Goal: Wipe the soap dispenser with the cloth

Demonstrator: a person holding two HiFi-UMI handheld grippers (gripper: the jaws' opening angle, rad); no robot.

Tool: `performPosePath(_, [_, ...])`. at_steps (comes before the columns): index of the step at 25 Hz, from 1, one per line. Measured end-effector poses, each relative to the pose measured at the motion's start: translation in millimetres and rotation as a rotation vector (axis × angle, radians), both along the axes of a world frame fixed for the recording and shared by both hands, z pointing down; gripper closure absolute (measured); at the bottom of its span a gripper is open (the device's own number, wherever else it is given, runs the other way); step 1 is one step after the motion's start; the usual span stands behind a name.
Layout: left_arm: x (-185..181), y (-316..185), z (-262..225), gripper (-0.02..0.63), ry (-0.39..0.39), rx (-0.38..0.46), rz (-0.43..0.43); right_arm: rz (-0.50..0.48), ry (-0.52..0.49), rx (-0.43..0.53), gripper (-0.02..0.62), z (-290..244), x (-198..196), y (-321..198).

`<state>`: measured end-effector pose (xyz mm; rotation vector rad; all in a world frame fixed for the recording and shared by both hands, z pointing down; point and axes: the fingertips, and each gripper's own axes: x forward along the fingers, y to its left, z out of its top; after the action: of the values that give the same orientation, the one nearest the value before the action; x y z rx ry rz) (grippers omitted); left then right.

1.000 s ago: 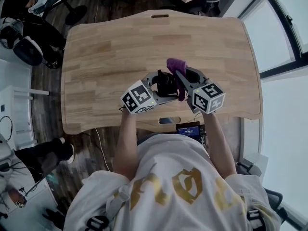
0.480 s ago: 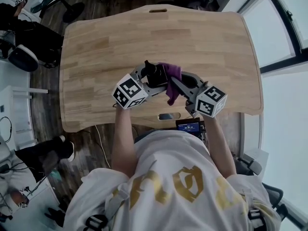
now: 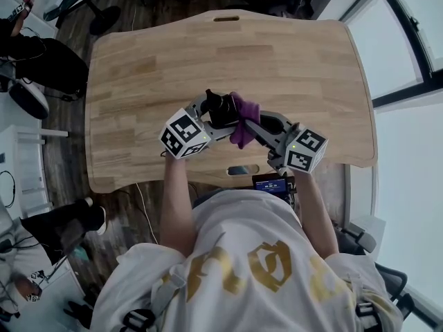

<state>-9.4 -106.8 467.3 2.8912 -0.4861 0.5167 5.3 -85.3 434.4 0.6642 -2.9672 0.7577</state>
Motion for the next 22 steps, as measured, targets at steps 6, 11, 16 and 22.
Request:
performPosePath(6, [0.0,3.2,-1.2,0.238,0.009,-0.005,0.005,-0.033,0.019,0.007,0.545,0.1,-1.3,1.0])
performPosePath(11, [5.4,12.4,-12.9,0.238,0.044,-0.010,0.045,0.028,0.040,0.024,0.545,-1.8,0.7,-12.8])
performPosePath(16, [11.1,20.5,-25.1,0.238,0.086,-0.017,0.078,0.100,0.017,0.019,0.545,-8.6,3.3,-28.3])
performPosePath(22, [12.7,26.9,-31.7,0.238,0.117,-0.020,0.096,0.157,-0.003,-0.021,0.545,-4.3,6.1,-36.5])
